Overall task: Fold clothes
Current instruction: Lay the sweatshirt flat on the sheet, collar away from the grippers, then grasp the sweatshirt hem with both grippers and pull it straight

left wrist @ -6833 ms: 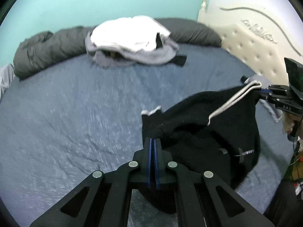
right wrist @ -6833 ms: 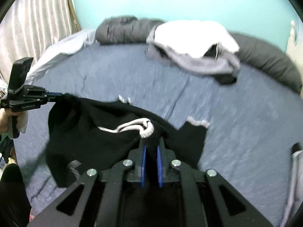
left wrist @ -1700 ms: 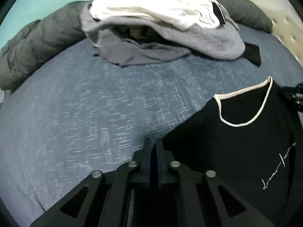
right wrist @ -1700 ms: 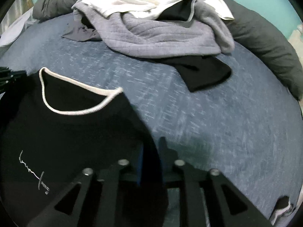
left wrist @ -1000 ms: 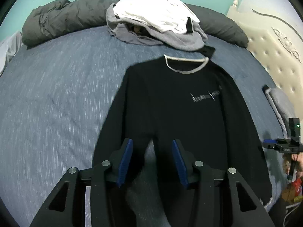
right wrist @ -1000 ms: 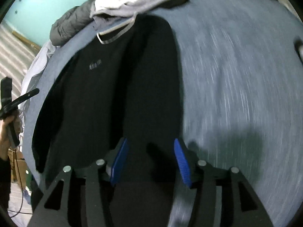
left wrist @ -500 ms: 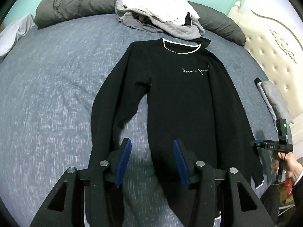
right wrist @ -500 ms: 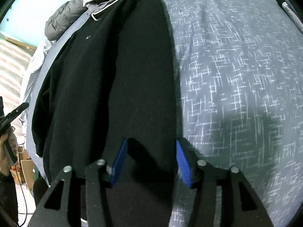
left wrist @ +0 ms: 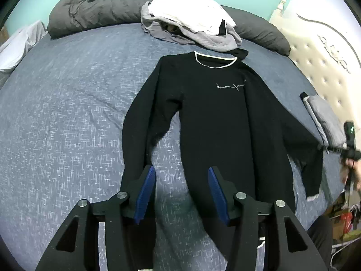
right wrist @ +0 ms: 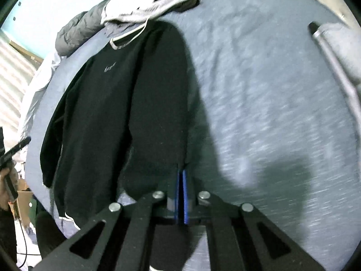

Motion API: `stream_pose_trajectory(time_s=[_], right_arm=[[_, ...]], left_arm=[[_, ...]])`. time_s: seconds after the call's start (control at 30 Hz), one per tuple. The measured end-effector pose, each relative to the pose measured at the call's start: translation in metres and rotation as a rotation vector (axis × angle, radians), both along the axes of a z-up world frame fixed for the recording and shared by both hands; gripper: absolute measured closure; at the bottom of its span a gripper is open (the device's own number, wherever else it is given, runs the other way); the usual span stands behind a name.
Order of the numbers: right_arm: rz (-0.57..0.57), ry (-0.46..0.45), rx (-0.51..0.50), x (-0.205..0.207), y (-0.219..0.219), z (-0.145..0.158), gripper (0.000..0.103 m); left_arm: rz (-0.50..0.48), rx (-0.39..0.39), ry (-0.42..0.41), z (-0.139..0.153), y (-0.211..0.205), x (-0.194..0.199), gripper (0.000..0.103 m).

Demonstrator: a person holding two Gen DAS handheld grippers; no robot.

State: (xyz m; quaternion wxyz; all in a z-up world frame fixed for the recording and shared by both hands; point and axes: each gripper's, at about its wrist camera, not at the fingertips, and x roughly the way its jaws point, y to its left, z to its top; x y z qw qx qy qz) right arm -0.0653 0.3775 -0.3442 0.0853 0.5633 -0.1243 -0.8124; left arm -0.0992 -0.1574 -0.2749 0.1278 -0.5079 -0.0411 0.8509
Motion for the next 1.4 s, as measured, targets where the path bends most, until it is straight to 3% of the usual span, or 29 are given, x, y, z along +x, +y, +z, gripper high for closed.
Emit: stream_pose_trajectory(time_s=[0.13,0.33,0.4,0.47,0.5,0.57,0.6,0.63,0.7,0.87,1.13,1.4], right_arm=[[-0.030,0.024,0.093,-0.012,0.026,0.027,0.101],[-0.106,0.049,0.320,-0.021,0.074,0.057,0.101],[-0.178,0.071,0.422,-0.026,0.084,0.065,0.101],[-0.282,0.106,0.509,-0.025,0.092,0.075,0.094],[-0.310,0.129,0.499,-0.022,0.092,0.081,0.094],[-0.293,0.161,0.374,-0.015,0.085,0.085,0.090],[-0.266,0.158,0.302,-0.013,0.079,0.084,0.083],[-0.226,0.139,0.240,-0.010,0.069,0.078,0.074],[-0.135,0.081,0.125,-0.004,0.045,0.062,0.067],[0.057,-0.089,-0.064,0.019,-0.036,0.009,0.061],[0.260,-0.255,-0.141,0.055,-0.152,-0.045,0.052],[0.206,-0.314,-0.179,0.076,-0.165,-0.073,0.051]], left_arm=[[0.004,0.004,-0.005,0.000,-0.001,0.003,0.049],[0.010,0.001,-0.018,-0.004,0.000,0.006,0.049],[0.008,0.000,-0.020,-0.004,0.001,0.007,0.049],[0.006,0.000,-0.023,-0.005,0.002,0.008,0.049],[0.005,0.000,-0.024,-0.005,0.002,0.009,0.049],[0.002,0.001,-0.027,-0.006,0.004,0.010,0.049],[0.000,0.002,-0.031,-0.008,0.005,0.011,0.049],[-0.003,0.002,-0.036,-0.009,0.007,0.011,0.048],[-0.010,0.005,-0.046,-0.012,0.010,0.013,0.048],[-0.052,0.011,-0.098,-0.028,0.025,0.023,0.048],[-0.102,0.034,-0.204,-0.067,0.045,0.052,0.048],[-0.124,0.078,-0.283,-0.095,0.057,0.080,0.048]])
